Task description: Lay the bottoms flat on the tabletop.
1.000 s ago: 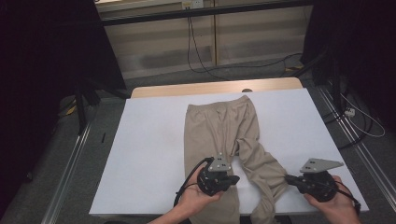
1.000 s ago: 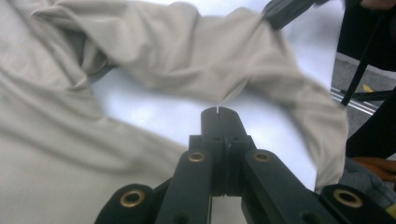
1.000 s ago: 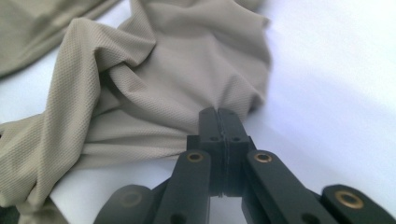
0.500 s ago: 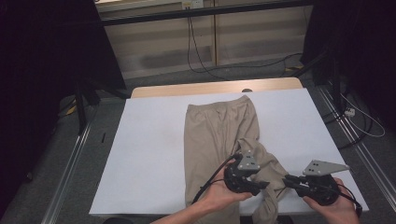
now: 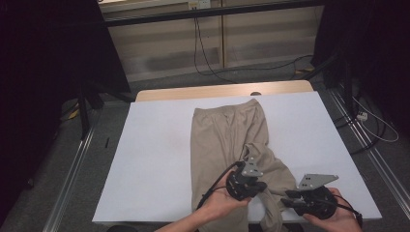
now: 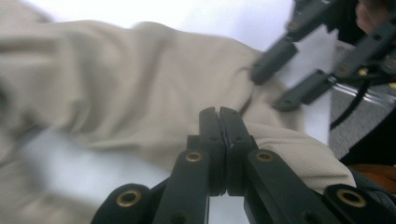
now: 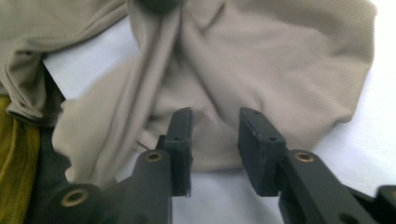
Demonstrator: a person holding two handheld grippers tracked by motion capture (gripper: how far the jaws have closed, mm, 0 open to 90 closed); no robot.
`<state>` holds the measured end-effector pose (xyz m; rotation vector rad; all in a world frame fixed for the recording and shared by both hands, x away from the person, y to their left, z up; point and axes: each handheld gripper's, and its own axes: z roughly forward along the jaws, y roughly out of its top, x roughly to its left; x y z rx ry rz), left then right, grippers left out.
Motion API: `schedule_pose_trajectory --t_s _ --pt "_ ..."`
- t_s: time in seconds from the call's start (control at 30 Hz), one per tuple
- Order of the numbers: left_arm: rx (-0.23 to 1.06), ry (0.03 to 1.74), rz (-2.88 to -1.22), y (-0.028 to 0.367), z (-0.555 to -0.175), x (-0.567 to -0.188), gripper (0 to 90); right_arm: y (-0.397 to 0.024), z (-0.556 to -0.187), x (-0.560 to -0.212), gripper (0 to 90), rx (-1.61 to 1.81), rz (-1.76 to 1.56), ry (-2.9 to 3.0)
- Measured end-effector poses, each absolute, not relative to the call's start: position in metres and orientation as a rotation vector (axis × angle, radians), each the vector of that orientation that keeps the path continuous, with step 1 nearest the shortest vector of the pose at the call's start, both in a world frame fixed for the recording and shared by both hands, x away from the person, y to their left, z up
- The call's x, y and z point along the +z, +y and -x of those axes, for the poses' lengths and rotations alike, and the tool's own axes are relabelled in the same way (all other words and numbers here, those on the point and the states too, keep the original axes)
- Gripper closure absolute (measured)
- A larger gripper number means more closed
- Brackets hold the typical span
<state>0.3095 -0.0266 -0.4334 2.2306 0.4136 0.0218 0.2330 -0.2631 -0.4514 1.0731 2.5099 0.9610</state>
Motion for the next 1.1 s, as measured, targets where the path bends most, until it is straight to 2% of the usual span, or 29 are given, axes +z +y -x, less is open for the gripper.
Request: schedule_pose_trajectory --t_s 0.07,0.1,0.13,0.17,0.3,0.47,0.53,0.63,0.67,0.73,0.77,0.97,1.1 --pt "0.020 0.436 -2.219 -0.016 -0.315 -0.433 89.3 -0.261 -0.232 -0.451 65.5 0.944 -1.059 2.515" --pt "0.029 0.447 -2.216 -0.012 -0.316 -0.434 89.4 -0.260 -0.232 -0.452 72.3 0.936 -1.048 2.509" --pt "0.034 0.454 -2.218 -0.008 -0.316 -0.435 89.4 -0.260 -0.232 -0.451 87.2 0.936 -1.037 2.522" --pt "0.026 0.461 -2.220 -0.004 -0.317 -0.436 89.4 -0.260 -0.231 -0.451 89.6 0.938 -1.029 2.535" --pt "0.007 0.447 -2.238 0.004 -0.309 -0.441 89.4 -0.264 -0.230 -0.448 90.0 0.930 -1.013 2.555" --pt "-0.071 0.339 -2.274 -0.001 -0.283 -0.443 89.4 -0.275 -0.223 -0.442 90.0 0.962 -0.967 2.622" --pt "-0.085 0.326 -2.291 -0.002 -0.274 -0.445 89.3 -0.273 -0.217 -0.440 87.0 0.976 -0.954 2.623" --pt "-0.102 0.344 -2.262 -0.001 -0.272 -0.443 87.8 -0.271 -0.216 -0.437 71.8 1.023 -0.968 2.587" --pt "-0.089 0.335 -2.257 0.000 -0.274 -0.441 86.4 -0.270 -0.218 -0.436 69.5 1.036 -0.980 2.570" --pt "-0.076 0.354 -2.231 0.000 -0.280 -0.437 79.3 -0.269 -0.224 -0.434 64.5 1.060 -1.002 2.529" --pt "-0.057 0.374 -2.217 0.000 -0.283 -0.436 72.9 -0.268 -0.227 -0.433 62.7 1.075 -1.018 2.507" --pt "0.049 0.409 -2.218 -0.012 -0.304 -0.441 66.9 -0.250 -0.254 -0.430 62.6 1.099 -1.041 2.447" --pt "0.086 0.400 -2.283 -0.018 -0.301 -0.452 56.6 -0.238 -0.271 -0.446 61.4 1.048 -1.069 2.479"
